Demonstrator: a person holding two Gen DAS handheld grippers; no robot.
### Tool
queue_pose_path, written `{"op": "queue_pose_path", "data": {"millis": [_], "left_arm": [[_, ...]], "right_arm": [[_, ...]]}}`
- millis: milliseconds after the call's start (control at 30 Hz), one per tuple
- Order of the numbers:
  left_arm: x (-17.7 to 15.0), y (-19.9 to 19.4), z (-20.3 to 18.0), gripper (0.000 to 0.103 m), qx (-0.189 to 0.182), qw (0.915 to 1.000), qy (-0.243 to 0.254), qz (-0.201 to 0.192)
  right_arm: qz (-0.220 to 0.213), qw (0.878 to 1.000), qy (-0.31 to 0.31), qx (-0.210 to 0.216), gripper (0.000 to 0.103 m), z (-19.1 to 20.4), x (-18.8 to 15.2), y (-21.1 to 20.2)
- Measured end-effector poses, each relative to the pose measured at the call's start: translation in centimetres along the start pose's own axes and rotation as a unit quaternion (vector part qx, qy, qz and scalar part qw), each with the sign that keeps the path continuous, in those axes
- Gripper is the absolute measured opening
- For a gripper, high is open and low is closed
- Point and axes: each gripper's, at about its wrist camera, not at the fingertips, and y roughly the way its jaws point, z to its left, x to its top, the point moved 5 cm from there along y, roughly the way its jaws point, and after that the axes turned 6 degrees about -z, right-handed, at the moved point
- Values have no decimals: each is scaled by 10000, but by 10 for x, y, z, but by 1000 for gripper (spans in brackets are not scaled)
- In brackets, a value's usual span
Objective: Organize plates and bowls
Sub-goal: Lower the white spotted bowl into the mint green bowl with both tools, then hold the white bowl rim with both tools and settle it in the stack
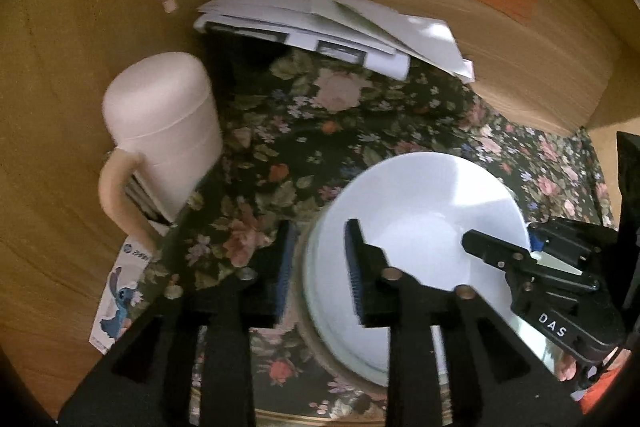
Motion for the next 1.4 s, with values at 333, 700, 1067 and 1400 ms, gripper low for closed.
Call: {"op": "queue_pose_path", "data": {"millis": [333, 700, 1067, 1400], "left_arm": [[-6, -7, 21, 61, 107, 9998, -128, -48], [-29, 4, 14, 66, -199, 9991, 17, 363], [-44, 26, 8, 61, -638, 9956, -21, 689], [-45, 32, -9, 49, -970, 9923, -12, 768]], "right_arm": [[-44, 9996, -288, -33, 30, 4, 3, -14], [283, 9991, 133, 296, 47, -2, -8, -7], [747, 9939, 302, 751, 46, 7, -21, 24], [789, 9924, 441, 840, 43, 8, -23, 35]]}}
